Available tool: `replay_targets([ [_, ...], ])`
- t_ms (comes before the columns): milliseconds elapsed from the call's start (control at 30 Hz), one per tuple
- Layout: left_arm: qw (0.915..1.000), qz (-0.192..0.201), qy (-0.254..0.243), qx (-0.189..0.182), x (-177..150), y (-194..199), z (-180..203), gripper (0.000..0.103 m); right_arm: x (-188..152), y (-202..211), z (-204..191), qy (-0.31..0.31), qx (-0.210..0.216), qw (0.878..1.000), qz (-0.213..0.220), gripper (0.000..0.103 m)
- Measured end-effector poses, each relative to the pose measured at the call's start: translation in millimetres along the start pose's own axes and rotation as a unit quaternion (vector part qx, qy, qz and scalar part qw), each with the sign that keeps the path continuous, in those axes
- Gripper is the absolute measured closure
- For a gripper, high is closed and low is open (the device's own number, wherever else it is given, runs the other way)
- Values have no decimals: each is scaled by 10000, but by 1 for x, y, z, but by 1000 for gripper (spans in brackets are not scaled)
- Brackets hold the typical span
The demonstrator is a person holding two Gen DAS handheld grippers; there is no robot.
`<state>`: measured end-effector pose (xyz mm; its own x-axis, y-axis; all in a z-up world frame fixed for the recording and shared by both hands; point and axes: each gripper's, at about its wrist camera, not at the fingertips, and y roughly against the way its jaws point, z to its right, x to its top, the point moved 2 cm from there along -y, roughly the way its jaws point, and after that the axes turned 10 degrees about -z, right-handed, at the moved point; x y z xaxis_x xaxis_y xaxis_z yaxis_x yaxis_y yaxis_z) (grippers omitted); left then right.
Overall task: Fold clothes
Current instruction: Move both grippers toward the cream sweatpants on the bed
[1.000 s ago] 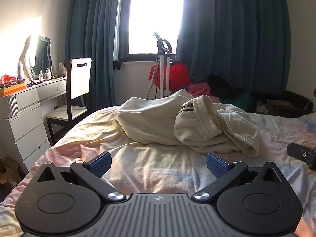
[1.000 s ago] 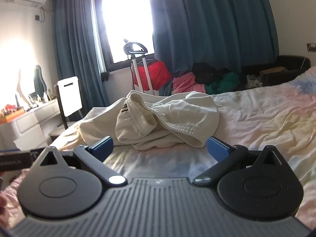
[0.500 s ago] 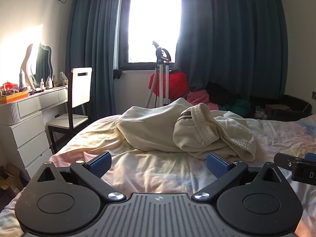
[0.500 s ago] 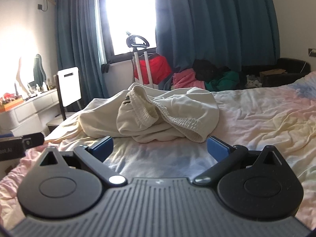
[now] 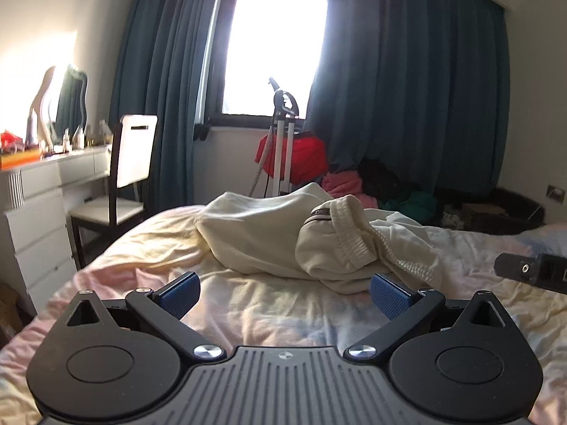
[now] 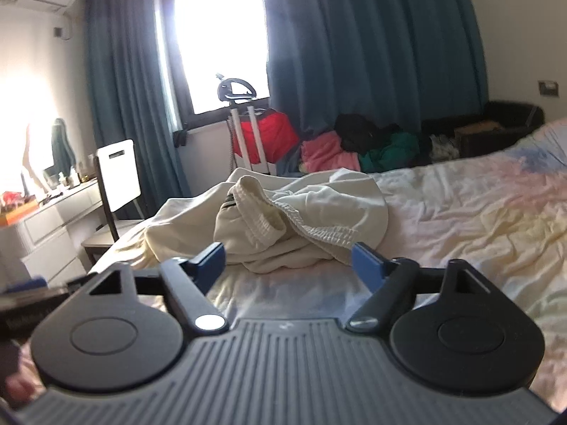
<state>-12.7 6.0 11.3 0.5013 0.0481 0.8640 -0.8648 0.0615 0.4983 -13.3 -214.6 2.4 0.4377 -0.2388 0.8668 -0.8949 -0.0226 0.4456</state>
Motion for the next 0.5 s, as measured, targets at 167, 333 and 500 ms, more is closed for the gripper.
replay_targets([
  [167,9998,124,-158,90,10,4,0,0,17,11,-9,-360,175,9990,186,60],
  [333,9999,21,-70,-108,0,-8,-4,0,7,4,-8,95,-103,9969,771,75],
  [500,9991,-201,-108,-350,-14,-26,1,0,-7,-10,12,19,-281,9984,493,76],
])
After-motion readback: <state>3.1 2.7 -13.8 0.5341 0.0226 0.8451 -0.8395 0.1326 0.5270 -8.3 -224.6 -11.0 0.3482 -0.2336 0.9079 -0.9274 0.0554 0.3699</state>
